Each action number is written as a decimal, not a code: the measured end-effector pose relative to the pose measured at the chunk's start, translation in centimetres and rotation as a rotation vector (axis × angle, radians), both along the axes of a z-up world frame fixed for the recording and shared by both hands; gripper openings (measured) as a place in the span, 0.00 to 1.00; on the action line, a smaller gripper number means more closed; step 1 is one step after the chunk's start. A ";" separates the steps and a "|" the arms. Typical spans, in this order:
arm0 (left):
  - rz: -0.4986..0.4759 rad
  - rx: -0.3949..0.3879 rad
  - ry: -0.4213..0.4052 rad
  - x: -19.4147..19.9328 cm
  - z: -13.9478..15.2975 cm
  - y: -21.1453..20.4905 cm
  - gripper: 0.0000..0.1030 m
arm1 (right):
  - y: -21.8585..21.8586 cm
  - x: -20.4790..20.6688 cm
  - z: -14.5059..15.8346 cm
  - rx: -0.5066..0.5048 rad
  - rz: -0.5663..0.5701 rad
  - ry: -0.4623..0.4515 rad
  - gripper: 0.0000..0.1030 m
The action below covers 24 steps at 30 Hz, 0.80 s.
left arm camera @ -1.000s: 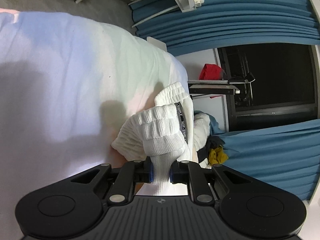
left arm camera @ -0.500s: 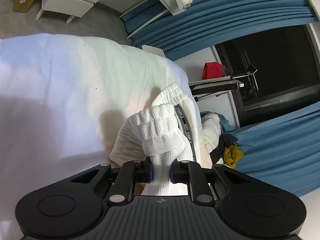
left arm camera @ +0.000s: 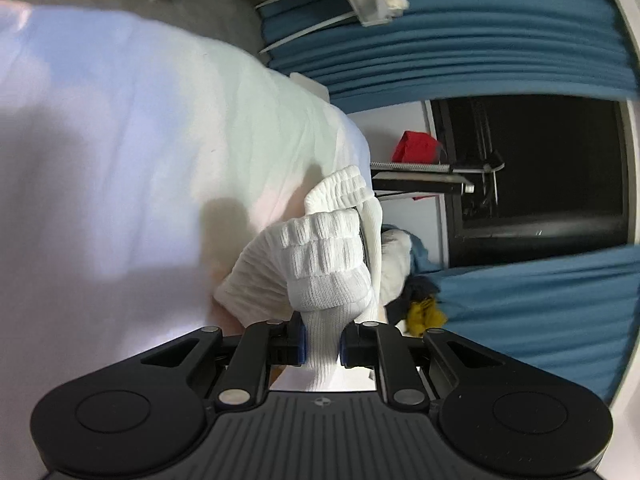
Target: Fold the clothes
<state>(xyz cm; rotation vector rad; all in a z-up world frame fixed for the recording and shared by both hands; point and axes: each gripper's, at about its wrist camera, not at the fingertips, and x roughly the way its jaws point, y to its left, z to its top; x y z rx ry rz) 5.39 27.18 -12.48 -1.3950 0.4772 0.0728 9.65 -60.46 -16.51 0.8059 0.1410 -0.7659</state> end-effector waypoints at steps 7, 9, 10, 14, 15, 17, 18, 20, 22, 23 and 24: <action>-0.021 0.115 -0.037 -2.1 3.2 -0.3 0.12 | 0.1 -0.3 -0.2 0.004 -0.015 0.084 0.06; -0.032 0.181 -0.046 -3.0 5.1 -0.9 0.11 | 0.9 -0.5 0.5 -0.069 0.007 0.075 0.06; -0.039 0.209 -0.048 -3.4 5.9 -1.1 0.11 | 1.2 -0.7 1.1 -0.096 0.012 0.065 0.06; -0.060 0.258 0.011 -6.1 7.4 -0.2 0.11 | 0.6 -1.1 0.8 -0.062 -0.047 0.184 0.06; -0.066 0.266 0.033 -6.8 7.6 0.1 0.12 | 0.3 -1.1 0.4 -0.040 -0.068 0.228 0.06; -0.088 0.268 0.087 -8.0 7.1 0.7 0.12 | -0.9 -1.1 -1.0 0.041 -0.102 0.322 0.06; -0.102 0.263 0.118 -8.4 6.6 0.9 0.12 | -1.6 -1.0 -1.9 0.085 -0.114 0.367 0.06; -0.135 0.259 0.163 -8.7 5.6 1.1 0.14 | -2.8 -1.2 -3.4 0.174 -0.134 0.418 0.06; -0.146 0.279 0.175 -9.0 5.3 0.9 0.16 | -3.5 -1.6 -4.5 0.243 -0.137 0.438 0.06; -0.151 0.290 0.181 -9.1 5.1 0.8 0.17 | -3.6 -1.7 -4.5 0.255 -0.136 0.427 0.06; -0.152 0.310 0.181 -9.4 5.5 0.7 0.18 | -3.6 -1.9 -4.5 0.266 -0.135 0.417 0.07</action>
